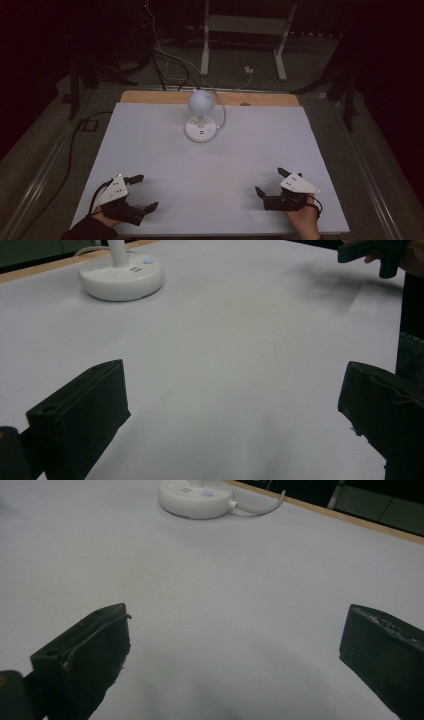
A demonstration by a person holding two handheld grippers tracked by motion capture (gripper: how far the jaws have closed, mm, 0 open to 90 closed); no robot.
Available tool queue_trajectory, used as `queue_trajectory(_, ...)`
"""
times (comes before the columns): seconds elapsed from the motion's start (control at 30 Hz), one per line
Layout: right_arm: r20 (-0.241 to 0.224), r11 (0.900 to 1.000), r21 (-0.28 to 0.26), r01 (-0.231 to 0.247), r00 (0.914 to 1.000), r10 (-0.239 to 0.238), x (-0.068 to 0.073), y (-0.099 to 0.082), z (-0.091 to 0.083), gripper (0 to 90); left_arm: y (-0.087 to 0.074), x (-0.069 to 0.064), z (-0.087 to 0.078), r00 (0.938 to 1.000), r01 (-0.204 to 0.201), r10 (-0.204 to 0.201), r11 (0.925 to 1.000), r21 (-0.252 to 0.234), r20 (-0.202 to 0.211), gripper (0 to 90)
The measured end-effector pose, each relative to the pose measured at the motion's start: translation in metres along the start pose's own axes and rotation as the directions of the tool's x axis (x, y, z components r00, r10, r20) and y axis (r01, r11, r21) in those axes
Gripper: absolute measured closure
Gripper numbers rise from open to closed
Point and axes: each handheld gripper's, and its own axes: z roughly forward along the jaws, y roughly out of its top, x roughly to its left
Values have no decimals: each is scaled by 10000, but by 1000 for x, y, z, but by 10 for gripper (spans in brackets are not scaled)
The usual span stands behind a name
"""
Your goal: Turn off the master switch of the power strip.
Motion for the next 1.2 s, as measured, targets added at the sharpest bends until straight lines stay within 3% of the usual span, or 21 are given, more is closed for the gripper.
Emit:
queue_trajectory(0.37, -140, 9995, -52, -317, 9994, 316, -3, 1, -1, 0, 0, 0, 0, 10000, -13, 13, 10000, 34, -2, 3)
queue_trajectory(0.63, -144, 9996, -52, -279, 9995, 278, -2, 1, -1, 0, 1, -2, 1, 9999, -119, 120, 9999, 104, -49, 3)
queue_trajectory(0.77, -126, 9998, -90, -198, 9997, 196, 0, 1, -1, 0, 1, -5, 3, 9997, -170, 166, 9996, 238, 167, 3)
queue_trajectory(0.93, -90, 9996, -192, -195, 9998, 193, 1, 2, -1, 0, 7, -8, 6, 9994, -233, 221, 9987, 459, 283, 3)
queue_trajectory(1.2, 7, 9994, -297, -176, 9998, 176, 2, 3, -3, 0, 23, -5, 4, 9992, -104, 92, 9994, 315, 377, 3)
